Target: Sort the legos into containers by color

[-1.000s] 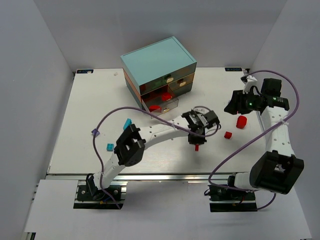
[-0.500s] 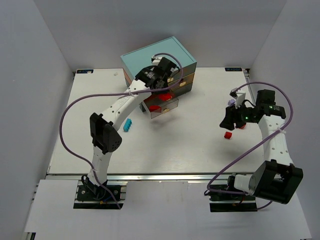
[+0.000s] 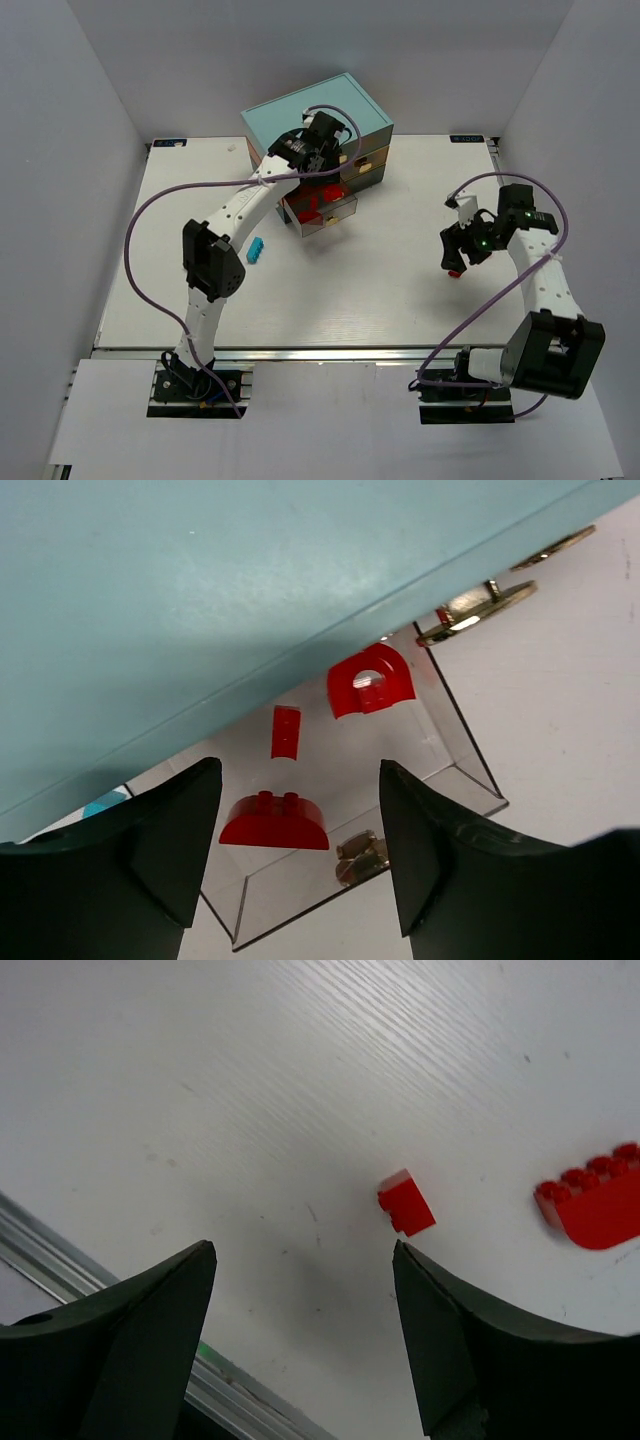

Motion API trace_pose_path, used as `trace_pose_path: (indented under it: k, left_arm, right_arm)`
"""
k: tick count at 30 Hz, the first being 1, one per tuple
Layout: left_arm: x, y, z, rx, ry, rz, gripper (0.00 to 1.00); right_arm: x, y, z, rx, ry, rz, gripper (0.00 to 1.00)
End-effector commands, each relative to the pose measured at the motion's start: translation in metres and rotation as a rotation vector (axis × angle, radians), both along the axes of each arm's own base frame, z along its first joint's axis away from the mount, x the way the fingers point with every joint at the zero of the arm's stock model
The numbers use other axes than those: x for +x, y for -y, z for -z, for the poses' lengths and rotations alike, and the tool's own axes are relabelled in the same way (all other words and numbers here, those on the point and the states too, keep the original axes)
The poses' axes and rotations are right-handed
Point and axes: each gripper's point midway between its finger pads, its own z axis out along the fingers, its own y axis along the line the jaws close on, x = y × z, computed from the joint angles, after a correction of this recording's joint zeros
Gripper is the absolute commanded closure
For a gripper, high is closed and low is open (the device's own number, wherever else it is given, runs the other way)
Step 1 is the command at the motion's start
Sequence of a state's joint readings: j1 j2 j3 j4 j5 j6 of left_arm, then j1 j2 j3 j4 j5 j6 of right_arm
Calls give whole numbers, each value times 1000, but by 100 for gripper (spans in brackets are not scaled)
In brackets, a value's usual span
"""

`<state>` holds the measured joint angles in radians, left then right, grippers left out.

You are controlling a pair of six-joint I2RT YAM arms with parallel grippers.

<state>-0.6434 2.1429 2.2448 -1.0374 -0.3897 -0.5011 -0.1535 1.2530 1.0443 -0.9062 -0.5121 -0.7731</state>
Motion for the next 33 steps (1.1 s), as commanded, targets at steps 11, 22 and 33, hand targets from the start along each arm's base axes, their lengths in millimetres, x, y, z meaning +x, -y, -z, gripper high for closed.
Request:
trace_pose_path:
  k: [11,22,33]
  left_arm:
    - [-87,11,-129,-377,241,318,18]
    - [-157,-43,-91,-422,228,280,12]
    - [-174,-71,-53,-403,184,161,11]
  right_arm:
    - [14,42,42,-260,-65,-28,11]
    - [40,41,87,-289,-152,-157,28]
    - [55,39,95,-323,-157,-229,80]
